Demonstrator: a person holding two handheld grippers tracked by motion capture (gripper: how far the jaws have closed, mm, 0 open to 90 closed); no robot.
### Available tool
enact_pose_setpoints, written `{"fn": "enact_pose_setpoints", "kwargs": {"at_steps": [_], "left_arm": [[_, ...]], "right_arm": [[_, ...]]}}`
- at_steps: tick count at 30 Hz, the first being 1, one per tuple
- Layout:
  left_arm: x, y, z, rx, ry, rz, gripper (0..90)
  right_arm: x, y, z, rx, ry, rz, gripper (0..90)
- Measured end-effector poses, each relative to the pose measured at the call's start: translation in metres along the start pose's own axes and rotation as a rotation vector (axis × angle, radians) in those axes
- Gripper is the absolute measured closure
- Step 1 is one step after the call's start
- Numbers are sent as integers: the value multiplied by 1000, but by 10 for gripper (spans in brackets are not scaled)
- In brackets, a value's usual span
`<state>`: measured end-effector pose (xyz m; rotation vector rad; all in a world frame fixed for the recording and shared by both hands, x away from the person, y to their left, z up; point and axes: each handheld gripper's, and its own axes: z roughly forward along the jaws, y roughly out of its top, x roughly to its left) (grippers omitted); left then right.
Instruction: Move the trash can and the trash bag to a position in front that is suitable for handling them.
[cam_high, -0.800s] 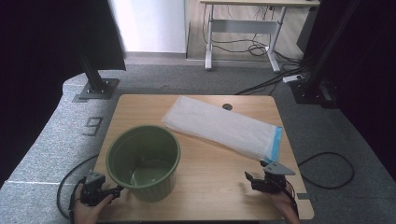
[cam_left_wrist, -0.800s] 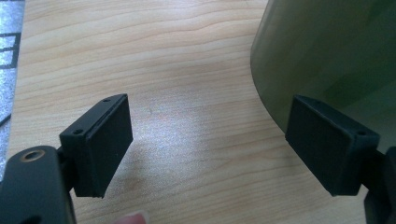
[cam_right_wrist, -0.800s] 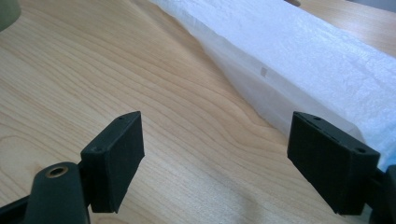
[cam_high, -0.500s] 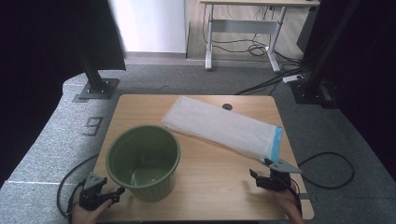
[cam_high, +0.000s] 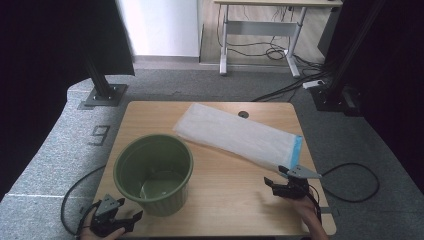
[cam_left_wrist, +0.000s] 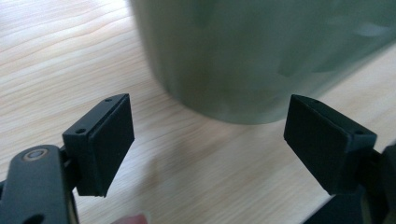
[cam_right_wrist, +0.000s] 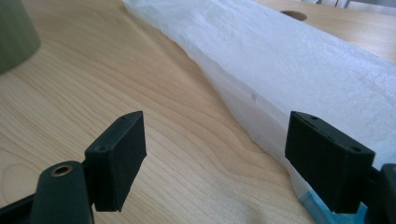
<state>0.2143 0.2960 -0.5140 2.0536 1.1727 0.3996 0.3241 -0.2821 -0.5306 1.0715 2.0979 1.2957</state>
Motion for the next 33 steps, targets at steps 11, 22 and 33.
{"fn": "enact_pose_setpoints", "kwargs": {"at_steps": [11, 22, 33], "left_arm": [[-17, 18, 22, 3, -74, 124, 136], [-23, 42, 50, 10, -124, 216, 140], [-36, 67, 79, 20, -135, 286, 148]], "right_arm": [[3, -3, -3, 23, 42, 22, 198], [10, -13, -15, 51, -1, -13, 200], [16, -15, -23, 62, -1, -50, 201]]}}
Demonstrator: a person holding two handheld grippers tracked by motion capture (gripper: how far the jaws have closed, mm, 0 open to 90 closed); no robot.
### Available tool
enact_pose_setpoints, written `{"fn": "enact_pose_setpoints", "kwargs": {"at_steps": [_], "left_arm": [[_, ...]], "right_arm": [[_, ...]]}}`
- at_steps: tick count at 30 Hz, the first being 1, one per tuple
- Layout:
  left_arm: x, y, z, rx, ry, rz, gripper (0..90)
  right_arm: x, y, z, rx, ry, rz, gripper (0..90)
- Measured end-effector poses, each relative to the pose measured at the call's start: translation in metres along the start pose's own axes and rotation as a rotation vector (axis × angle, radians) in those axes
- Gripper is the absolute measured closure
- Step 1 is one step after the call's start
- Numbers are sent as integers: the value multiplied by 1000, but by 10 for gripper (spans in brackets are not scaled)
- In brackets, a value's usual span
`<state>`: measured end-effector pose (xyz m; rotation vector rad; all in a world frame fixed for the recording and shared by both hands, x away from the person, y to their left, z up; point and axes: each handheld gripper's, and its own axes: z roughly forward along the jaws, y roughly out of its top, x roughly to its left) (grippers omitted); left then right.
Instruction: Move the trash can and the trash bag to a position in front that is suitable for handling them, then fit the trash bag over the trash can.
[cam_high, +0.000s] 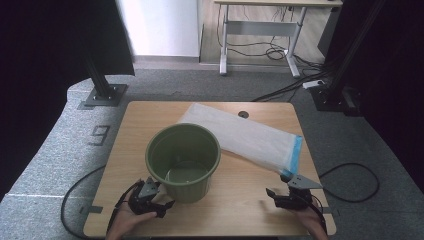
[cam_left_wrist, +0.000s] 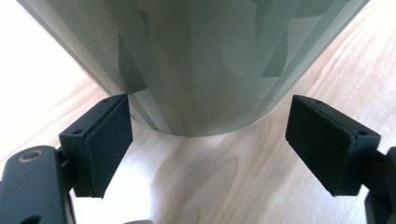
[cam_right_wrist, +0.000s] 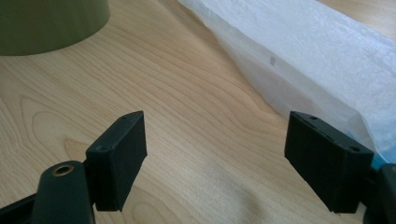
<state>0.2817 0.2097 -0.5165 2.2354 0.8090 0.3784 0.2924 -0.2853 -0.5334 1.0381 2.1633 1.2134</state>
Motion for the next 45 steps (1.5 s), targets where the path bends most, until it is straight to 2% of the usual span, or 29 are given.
{"fn": "enact_pose_setpoints", "kwargs": {"at_steps": [4, 7, 10, 18, 21, 25, 26, 28, 30, 31, 33, 36, 40, 43, 45], "left_arm": [[2, 15, 15, -1, 16, -7, 165], [1, 23, 21, -2, 21, 3, 161], [-4, 35, 34, -4, 18, 14, 163], [-11, 57, 55, 31, 26, 36, 170], [-13, 65, 64, 52, 13, -14, 161], [-16, 64, 65, 71, 36, -13, 162], [-17, 62, 62, 87, 67, -4, 162], [-18, 54, 56, 102, 91, -2, 162], [-17, 44, 48, 109, 136, -36, 164], [-17, 44, 48, 109, 136, -36, 164], [-15, 29, 36, 87, 147, -96, 164], [-11, 22, 29, 79, 161, -111, 163], [-8, 21, 22, 55, 170, -123, 163], [-7, 20, 20, 52, 170, -123, 161], [-5, 18, 19, 56, 174, -131, 161]], "right_arm": [[-2, -4, -6, -1, -21, 14, 203], [-3, -6, -10, -4, -35, 24, 203], [-3, -8, -14, -5, -45, 32, 203], [-2, -10, -13, 3, -48, 32, 203], [-2, -11, -12, 8, -44, 31, 203], [-2, -11, -13, 10, -45, 35, 203], [-2, -11, -14, 8, -47, 36, 203], [-3, -11, -16, -4, -53, 33, 203], [-3, -11, -19, -26, -55, 42, 206], [-3, -11, -19, -26, -55, 42, 206], [-4, -11, -19, -32, -57, 51, 207], [-4, -11, -17, -23, -55, 47, 207], [-2, -9, -14, -21, -61, 40, 207], [1, -7, -11, -23, -36, 6, 206], [4, -5, -7, -14, -42, -17, 206]]}}
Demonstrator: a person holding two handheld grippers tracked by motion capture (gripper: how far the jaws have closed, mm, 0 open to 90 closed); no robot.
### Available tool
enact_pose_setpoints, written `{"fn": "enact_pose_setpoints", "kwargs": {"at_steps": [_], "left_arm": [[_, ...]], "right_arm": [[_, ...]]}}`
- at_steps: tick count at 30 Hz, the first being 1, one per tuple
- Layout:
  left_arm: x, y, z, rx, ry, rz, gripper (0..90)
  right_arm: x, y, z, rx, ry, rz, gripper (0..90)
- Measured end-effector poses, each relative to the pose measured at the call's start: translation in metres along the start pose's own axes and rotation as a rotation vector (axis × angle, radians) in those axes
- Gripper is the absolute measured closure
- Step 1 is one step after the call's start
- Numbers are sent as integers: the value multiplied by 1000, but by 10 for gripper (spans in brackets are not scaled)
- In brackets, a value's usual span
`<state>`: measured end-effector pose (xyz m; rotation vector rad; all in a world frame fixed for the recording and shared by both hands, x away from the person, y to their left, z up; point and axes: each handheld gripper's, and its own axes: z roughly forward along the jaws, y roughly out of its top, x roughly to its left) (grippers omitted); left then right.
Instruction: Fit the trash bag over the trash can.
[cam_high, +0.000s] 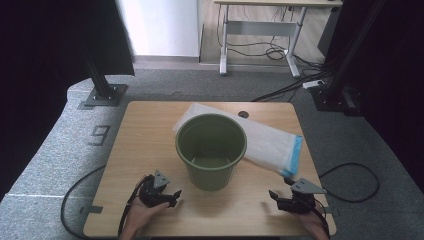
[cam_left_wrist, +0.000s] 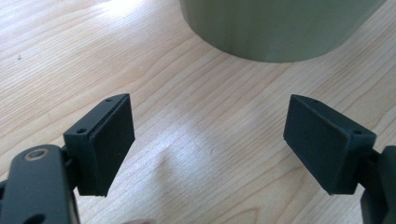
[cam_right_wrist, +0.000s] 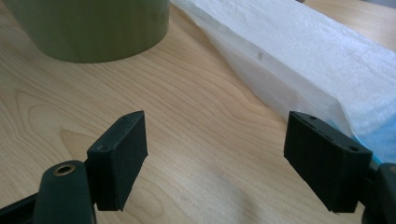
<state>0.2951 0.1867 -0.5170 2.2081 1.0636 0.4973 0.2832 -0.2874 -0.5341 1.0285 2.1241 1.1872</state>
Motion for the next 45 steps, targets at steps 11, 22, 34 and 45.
{"fn": "enact_pose_setpoints", "kwargs": {"at_steps": [11, 22, 34, 45], "left_arm": [[15, -14, -13, -13, 14, -62, 161], [30, -36, -28, -21, 32, -170, 161], [33, -46, -31, -10, 52, -200, 169], [41, -45, -37, -55, 89, -236, 179]], "right_arm": [[-4, 30, 54, 88, -75, -57, 142], [-19, 57, 109, 148, -104, -134, 178], [-37, 63, 140, 194, -51, -100, 390], [-55, 59, 131, 225, 12, 5, 785]]}}
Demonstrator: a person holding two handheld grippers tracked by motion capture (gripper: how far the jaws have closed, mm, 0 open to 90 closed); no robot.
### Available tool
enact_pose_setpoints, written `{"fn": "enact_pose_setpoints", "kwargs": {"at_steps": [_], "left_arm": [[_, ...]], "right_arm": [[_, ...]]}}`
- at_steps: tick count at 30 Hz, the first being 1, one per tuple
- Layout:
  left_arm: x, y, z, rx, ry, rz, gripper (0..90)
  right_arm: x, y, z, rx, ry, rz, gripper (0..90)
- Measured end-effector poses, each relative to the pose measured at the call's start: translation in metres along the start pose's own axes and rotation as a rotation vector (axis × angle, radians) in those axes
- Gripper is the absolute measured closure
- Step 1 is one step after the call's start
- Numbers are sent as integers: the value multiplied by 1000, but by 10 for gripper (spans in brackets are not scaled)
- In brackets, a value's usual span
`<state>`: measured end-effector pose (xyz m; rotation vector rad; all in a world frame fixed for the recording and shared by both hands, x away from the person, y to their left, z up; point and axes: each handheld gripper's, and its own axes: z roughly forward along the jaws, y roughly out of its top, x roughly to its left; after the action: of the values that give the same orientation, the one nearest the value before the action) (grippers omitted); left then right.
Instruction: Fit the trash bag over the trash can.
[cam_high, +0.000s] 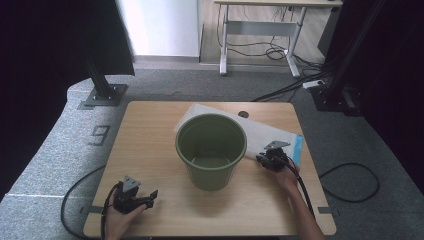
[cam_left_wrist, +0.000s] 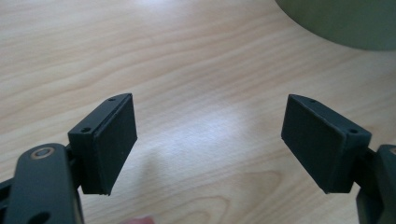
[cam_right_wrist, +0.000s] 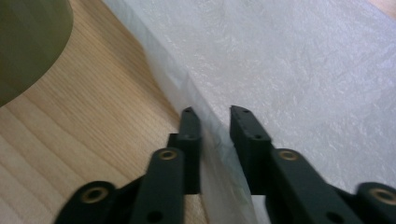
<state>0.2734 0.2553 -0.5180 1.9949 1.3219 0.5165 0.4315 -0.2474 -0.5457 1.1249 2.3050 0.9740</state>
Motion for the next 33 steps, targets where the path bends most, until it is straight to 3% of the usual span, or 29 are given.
{"fn": "enact_pose_setpoints", "kwargs": {"at_steps": [4, 11, 15, 18, 22, 25, 27, 30, 31, 33], "left_arm": [[5, -1, -3, -8, 4, -10, 180], [15, -3, -4, -30, -24, -73, 180], [14, -1, -9, -68, -87, -61, 178], [13, -1, -11, -72, -91, -41, 178], [15, -1, -7, -60, -94, -44, 178], [16, 0, -5, -65, -91, -49, 179], [16, 0, -5, -69, -92, -49, 180], [17, 0, -5, -76, -98, -49, 181], [17, 0, -5, -76, -98, -49, 181], [17, 0, -2, -68, -98, -47, 183]], "right_arm": [[0, -5, -8, 5, -8, -8, 876], [8, -32, -46, -33, -31, 16, 882], [19, -54, -70, -40, -32, 46, 882], [24, -67, -81, -30, -35, 62, 881], [31, -87, -101, -15, -51, 97, 881], [33, -91, -106, -4, -75, 96, 871], [34, -92, -107, -5, -83, 94, 784], [41, -85, -106, -20, -141, 65, 568], [41, -85, -106, -20, -141, 65, 568], [52, -66, -101, -81, -113, 36, 471]]}}
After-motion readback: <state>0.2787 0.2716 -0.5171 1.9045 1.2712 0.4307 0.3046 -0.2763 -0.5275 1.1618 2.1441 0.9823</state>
